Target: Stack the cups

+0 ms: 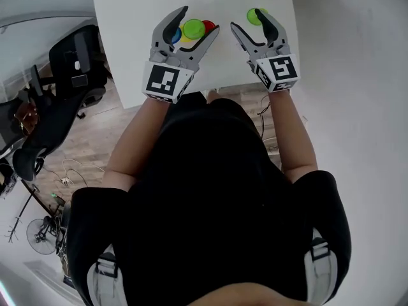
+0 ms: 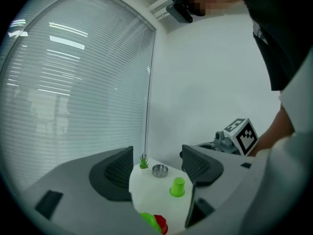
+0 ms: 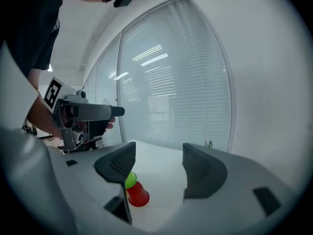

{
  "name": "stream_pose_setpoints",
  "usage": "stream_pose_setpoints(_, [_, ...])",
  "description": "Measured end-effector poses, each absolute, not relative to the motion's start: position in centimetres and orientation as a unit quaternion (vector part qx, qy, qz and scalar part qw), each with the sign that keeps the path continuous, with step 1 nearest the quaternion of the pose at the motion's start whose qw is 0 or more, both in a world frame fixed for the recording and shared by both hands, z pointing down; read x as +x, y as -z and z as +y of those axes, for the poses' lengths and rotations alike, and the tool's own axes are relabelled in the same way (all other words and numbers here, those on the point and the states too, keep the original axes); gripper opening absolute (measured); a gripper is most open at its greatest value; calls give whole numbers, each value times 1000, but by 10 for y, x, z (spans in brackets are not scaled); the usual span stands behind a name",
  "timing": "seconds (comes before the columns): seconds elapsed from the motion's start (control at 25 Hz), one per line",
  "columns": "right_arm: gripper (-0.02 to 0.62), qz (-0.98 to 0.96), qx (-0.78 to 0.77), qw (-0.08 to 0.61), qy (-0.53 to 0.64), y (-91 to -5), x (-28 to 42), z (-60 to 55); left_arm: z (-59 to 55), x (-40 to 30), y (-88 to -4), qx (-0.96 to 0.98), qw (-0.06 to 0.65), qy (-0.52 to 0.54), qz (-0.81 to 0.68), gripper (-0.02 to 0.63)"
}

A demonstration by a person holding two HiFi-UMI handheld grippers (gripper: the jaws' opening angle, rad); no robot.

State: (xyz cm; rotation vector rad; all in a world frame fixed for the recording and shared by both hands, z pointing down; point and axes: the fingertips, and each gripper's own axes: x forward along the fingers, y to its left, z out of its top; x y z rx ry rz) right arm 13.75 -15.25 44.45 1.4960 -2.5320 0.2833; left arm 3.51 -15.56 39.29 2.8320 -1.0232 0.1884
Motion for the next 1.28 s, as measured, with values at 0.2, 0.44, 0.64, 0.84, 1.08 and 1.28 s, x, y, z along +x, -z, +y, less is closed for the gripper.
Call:
stream_pose_setpoints(0.2, [293,-828,548,87,-79,-455,180,-147,-157,80,-403,944,63,-70,-315,325])
stream_pose_setpoints(0.44, [293,-802,581,86,-108,-490,209,-153,-165,118,-423,949,69,-88,-294,324])
stream_pose_setpoints(0.64, [293,-789,594,89,-127,-518,225,-159,-165,140,-452,947,94,-110,-287,320])
stream_pose_setpoints(0.84, [293,-780,600,102,-142,-545,231,-165,-165,158,-471,949,108,-124,-271,314])
stream_pose_setpoints(1.08, [293,-772,604,123,-156,-576,233,-171,-166,168,-489,945,134,-129,-269,311])
stream_pose_setpoints(1.28, [295,-767,607,131,-161,-595,235,-175,-172,178,-506,941,158,-132,-270,305])
